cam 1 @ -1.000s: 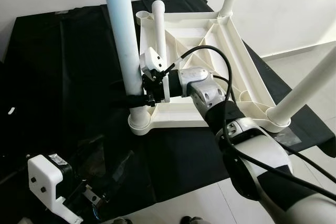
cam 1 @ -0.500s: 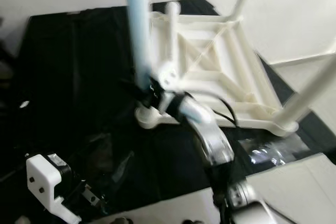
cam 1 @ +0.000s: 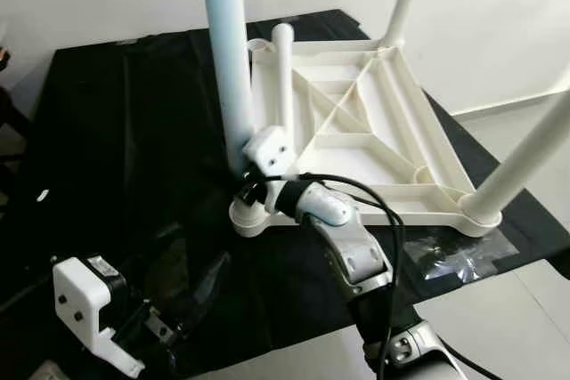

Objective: Building children table

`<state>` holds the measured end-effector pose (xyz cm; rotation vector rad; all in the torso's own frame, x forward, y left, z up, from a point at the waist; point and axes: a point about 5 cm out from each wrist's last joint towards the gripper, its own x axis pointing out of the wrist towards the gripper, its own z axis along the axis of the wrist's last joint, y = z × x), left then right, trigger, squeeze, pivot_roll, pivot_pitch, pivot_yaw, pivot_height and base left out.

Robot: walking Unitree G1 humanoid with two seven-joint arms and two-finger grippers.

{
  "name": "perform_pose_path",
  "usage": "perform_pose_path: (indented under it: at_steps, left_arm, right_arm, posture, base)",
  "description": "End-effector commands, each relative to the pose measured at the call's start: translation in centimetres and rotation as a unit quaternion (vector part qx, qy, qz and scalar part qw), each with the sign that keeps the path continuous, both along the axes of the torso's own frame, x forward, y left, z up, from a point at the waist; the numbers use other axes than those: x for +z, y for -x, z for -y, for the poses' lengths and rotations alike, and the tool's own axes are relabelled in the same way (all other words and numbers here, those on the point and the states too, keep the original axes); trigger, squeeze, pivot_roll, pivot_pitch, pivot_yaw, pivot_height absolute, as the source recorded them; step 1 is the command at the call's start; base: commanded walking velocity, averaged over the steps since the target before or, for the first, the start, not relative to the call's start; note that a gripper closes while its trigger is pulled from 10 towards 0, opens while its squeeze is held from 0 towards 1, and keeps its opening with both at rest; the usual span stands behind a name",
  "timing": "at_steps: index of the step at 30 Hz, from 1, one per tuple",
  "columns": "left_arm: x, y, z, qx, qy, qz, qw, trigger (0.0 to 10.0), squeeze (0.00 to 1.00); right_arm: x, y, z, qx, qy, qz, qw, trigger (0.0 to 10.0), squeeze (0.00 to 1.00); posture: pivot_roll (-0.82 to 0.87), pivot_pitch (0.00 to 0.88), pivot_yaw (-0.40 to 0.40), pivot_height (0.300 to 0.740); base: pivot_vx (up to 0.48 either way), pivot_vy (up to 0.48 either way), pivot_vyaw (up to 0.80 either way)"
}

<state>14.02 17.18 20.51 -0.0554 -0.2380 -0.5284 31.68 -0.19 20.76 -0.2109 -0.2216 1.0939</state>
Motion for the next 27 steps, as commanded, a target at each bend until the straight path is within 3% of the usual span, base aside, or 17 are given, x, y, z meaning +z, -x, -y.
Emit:
perform_pose_path:
  at_steps: [1, 2, 3, 6, 7, 9, 10, 20, 21, 22, 27]
  left_arm:
    - [-0.2, 0.1, 0.1, -0.006, -0.005, -0.009, 1.0, 10.0, 0.0]
    - [-0.2, 0.1, 0.1, -0.006, -0.005, -0.009, 1.0, 10.0, 0.0]
    - [-0.2, 0.1, 0.2, -0.006, -0.006, -0.011, 1.0, 10.0, 0.0]
    - [-0.3, 0.1, 0.2, -0.006, -0.006, -0.011, 1.0, 10.0, 0.0]
    - [-0.3, 0.2, 0.1, -0.003, -0.006, -0.012, 1.0, 10.0, 0.0]
    - [-0.3, 0.2, 0.1, -0.003, -0.006, -0.012, 1.0, 10.0, 0.0]
    - [-0.3, 0.3, 0.1, -0.002, -0.006, -0.013, 1.0, 10.0, 0.0]
    - [-0.4, 0.9, -0.2, 0.007, -0.009, -0.024, 1.0, 10.0, 0.0]
    - [-0.4, 1.0, -0.2, 0.008, -0.009, -0.025, 1.0, 10.0, 0.0]
    - [-0.4, 1.1, -0.2, 0.009, -0.009, -0.026, 1.0, 10.0, 0.0]
    - [-0.3, 1.2, -0.2, 0.01, -0.009, -0.027, 1.0, 10.0, 0.0]
  right_arm:
    - [1.1, 0.0, -0.1, 0.059, 0.0, -0.006, 0.998, 10.0, 1.0]
    - [1.1, 0.0, -0.1, 0.059, 0.0, -0.006, 0.998, 10.0, 1.0]
    - [2.0, -1.0, 0.6, 0.083, 0.016, 0.008, 0.996, 10.0, 1.0]
    - [2.3, -1.2, 0.8, 0.086, 0.021, 0.011, 0.996, 10.0, 1.0]
    - [2.7, -1.4, 1.0, 0.134, 0.042, 0.02, 0.99, 10.0, 0.64]
    - [2.7, -1.4, 1.0, 0.134, 0.042, 0.02, 0.99, 10.0, 0.64]
    - [3.1, -1.6, 1.2, 0.169, 0.057, 0.027, 0.984, 10.0, 0.0]
    - [5.8, -3.0, 0.8, 0.287, 0.083, -0.002, 0.954, 10.0, 0.0]
    - [6.2, -3.1, 0.7, 0.298, 0.079, -0.008, 0.951, 4.5, 0.0]
    - [6.4, -3.2, 0.6, 0.306, 0.076, -0.011, 0.949, 0.0, 0.0]
    - [6.5, -3.2, 0.6, 0.328, 0.079, -0.017, 0.941, 0.0, 0.0]
  posture:
    - [0.1, 0.186, -0.033, 0.74]
    - [0.1, 0.186, -0.033, 0.74]
    - [0.1, 0.191, -0.038, 0.74]
    - [0.1, 0.191, -0.038, 0.74]
    - [0.11, 0.2, -0.041, 0.74]
    - [0.11, 0.2, -0.041, 0.74]
    - [0.11, 0.2, -0.041, 0.74]
    - [0.13, 0.222, -0.051, 0.74]
    - [0.13, 0.225, -0.052, 0.74]
    - [0.13, 0.226, -0.053, 0.74]
    - [0.13, 0.23, -0.055, 0.74]
  base:
    - [0.0, 0.0, 0.0]
    - [0.0, 0.0, 0.0]
    - [0.0, 0.0, 0.0]
    - [0.0, 0.0, 0.0]
    - [0.0, 0.0, 0.0]
    - [0.0, 0.0, 0.0]
    - [0.0, 0.0, 0.0]
    - [0.0, 0.0, 0.0]
    - [0.0, 0.0, 0.0]
    - [0.0, 0.0, 0.0]
    - [0.0, 0.0, 0.0]
